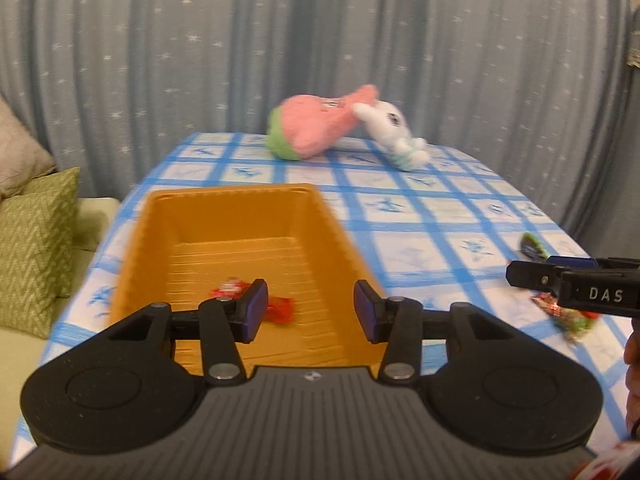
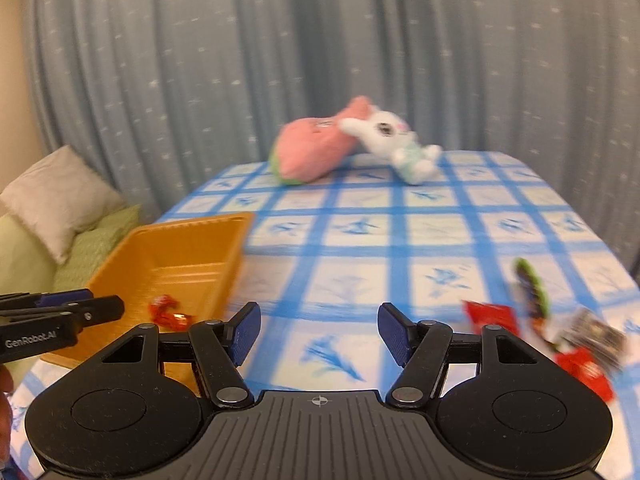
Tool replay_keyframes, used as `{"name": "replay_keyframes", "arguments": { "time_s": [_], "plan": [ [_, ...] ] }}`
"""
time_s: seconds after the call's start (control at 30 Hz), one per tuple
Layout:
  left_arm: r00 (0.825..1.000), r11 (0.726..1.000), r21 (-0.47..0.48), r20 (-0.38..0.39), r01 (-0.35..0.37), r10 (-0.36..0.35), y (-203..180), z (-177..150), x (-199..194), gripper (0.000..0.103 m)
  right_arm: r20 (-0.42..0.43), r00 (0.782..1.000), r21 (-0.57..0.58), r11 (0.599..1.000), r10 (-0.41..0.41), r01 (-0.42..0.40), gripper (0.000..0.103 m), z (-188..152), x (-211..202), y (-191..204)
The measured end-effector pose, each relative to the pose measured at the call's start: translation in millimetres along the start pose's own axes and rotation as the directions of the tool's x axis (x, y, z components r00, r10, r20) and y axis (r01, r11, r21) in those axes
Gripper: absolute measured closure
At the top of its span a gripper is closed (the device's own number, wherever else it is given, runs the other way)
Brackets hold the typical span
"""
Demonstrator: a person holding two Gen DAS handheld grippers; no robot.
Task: Organize snacks
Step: 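Grasp a clear-wrapped brown candy with the left tool while the right tool approaches the pile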
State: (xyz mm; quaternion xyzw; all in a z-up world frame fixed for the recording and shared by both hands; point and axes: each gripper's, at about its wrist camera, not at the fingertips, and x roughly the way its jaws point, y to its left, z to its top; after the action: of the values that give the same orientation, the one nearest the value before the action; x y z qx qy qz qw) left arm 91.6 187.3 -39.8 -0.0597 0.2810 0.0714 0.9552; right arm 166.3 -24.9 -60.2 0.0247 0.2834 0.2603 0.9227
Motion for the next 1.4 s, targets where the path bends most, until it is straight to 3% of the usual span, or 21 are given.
{"name": "replay_keyframes", "arguments": {
  "time_s": [0.23,0.53,0.8,1.0,1.13,1.23,1.4],
  "plan": [
    [0.995,0.993,0.066,-0.025,0.095,-0.094,-53.0,-6.4,7.6,0.053,0.001,0.993,0.079,0.989,-0.122,0.121,0.038,-16.9,-36.3,-48.7],
    [0.978,0.965,0.161,-0.081,0.206,-0.195,-114.7,-19.6,22.2,0.052,-0.044,0.961,0.153,0.949,-0.271,0.275,0.038,-46.6,-71.1,-107.9],
    [0.951,0.93,0.209,-0.128,0.303,-0.282,-158.2,-27.0,36.4,0.052,-0.061,0.95,0.177,0.934,-0.305,0.311,0.038,-59.4,-79.4,-137.0],
    [0.915,0.882,0.255,-0.186,0.396,-0.357,-191.5,-38.1,51.8,0.052,-0.084,0.947,0.204,0.925,-0.31,0.321,0.038,-64.3,-79.4,-152.6],
    [0.886,0.82,0.34,-0.231,0.46,-0.401,-219.8,-51.2,66.1,0.052,-0.095,0.943,0.232,0.914,-0.319,0.333,0.038,-66.4,-80.5,-163.7],
    [0.877,0.788,0.388,-0.259,0.478,-0.404,-237.1,-61.6,78.2,0.053,-0.103,0.939,0.261,0.903,-0.327,0.343,0.038,-66.6,-80.9,-171.3],
    [0.867,0.767,0.406,-0.282,0.496,-0.411,-251.7,-69.0,93.9,0.061,-0.115,0.939,0.281,0.896,-0.325,0.344,0.038,-66.9,-79.4,-176.5]
  ]
}}
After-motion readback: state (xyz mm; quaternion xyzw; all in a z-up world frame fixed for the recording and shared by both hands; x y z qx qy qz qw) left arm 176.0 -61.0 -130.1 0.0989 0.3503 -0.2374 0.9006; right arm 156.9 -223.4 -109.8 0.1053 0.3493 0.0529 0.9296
